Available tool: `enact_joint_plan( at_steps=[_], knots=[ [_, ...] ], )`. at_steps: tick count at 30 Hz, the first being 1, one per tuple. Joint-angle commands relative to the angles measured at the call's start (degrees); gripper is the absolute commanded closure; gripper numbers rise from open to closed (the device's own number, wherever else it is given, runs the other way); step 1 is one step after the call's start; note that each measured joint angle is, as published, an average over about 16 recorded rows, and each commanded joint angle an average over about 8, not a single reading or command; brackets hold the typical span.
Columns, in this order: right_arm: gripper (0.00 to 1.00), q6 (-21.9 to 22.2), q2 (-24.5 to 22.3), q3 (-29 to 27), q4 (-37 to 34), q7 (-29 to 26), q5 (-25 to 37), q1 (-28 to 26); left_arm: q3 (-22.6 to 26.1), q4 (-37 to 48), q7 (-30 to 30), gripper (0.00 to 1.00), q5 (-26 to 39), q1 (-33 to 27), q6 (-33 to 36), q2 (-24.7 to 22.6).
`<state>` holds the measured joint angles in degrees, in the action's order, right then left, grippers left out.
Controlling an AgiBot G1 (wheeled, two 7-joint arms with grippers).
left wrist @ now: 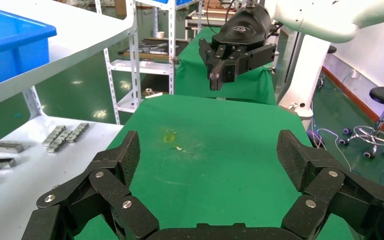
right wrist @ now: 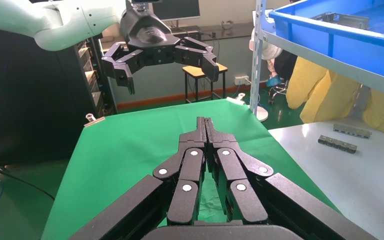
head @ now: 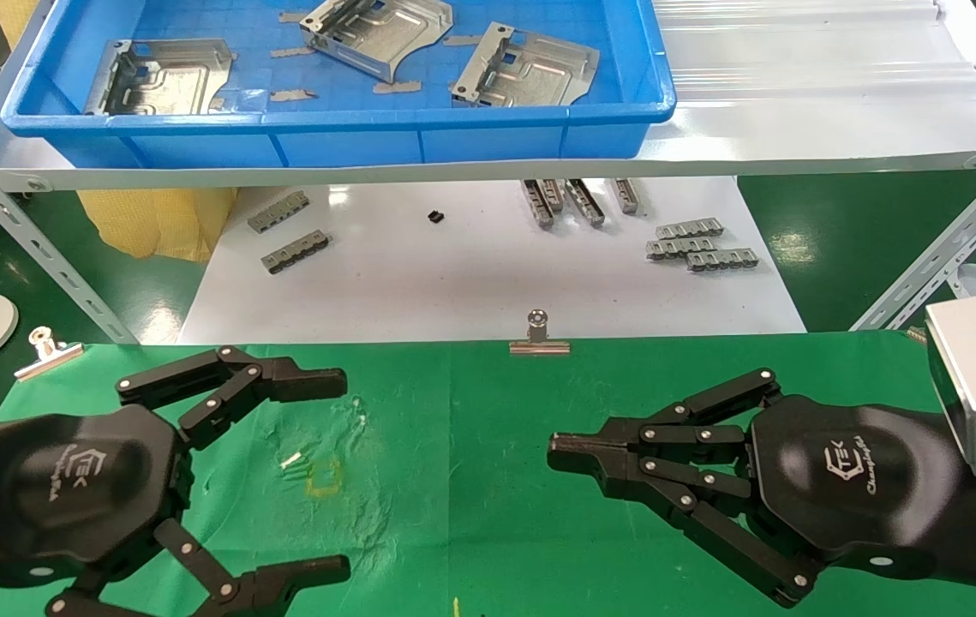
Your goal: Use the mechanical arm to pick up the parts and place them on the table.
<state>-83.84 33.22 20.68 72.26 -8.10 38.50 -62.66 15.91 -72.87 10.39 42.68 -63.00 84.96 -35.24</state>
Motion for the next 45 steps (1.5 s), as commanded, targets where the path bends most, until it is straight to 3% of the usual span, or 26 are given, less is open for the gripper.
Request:
enact_joint_plan(
  at_steps=[1,7,13,20,25,34,36,42,43,45],
  knots=[
    [1.0,0.0,0.0,0.0,0.0,0.0,0.0,0.0,-0.1,0.0,0.0,0.0,-0.1,0.3,0.1,0.2],
    [1.0,0.0,0.0,0.0,0.0,0.0,0.0,0.0,0.3,3.2,-0.8,0.0,4.2,-7.1,-3.5,-2.2],
    [1.0,0.0,0.0,0.0,0.0,0.0,0.0,0.0,2.9,11.5,-1.6,0.0,12.3,-18.8,-8.7,-8.3],
    [1.0,0.0,0.0,0.0,0.0,0.0,0.0,0.0,8.9,31.5,-1.8,0.0,23.9,-36.2,-14.2,-19.7],
    [1.0,0.0,0.0,0.0,0.0,0.0,0.0,0.0,13.0,47.2,-2.2,0.0,31.6,-46.2,-21.7,-28.1],
    [1.0,0.0,0.0,0.0,0.0,0.0,0.0,0.0,14.8,65.3,-2.8,0.0,36.5,-52.9,-40.5,-38.9],
    [1.0,0.0,0.0,0.0,0.0,0.0,0.0,0.0,14.9,67.1,-2.7,0.13,36.7,-53.3,-42.8,-40.2],
    [1.0,0.0,0.0,0.0,0.0,0.0,0.0,0.0,15.4,69.7,-1.9,0.88,37.4,-53.5,-45.6,-41.9],
    [1.0,0.0,0.0,0.0,0.0,0.0,0.0,0.0,15.5,69.8,-1.7,0.97,37.4,-53.5,-45.8,-42.0],
    [1.0,0.0,0.0,0.0,0.0,0.0,0.0,0.0,15.6,69.9,-1.3,1.0,37.5,-53.4,-46.0,-42.1]
  ],
)
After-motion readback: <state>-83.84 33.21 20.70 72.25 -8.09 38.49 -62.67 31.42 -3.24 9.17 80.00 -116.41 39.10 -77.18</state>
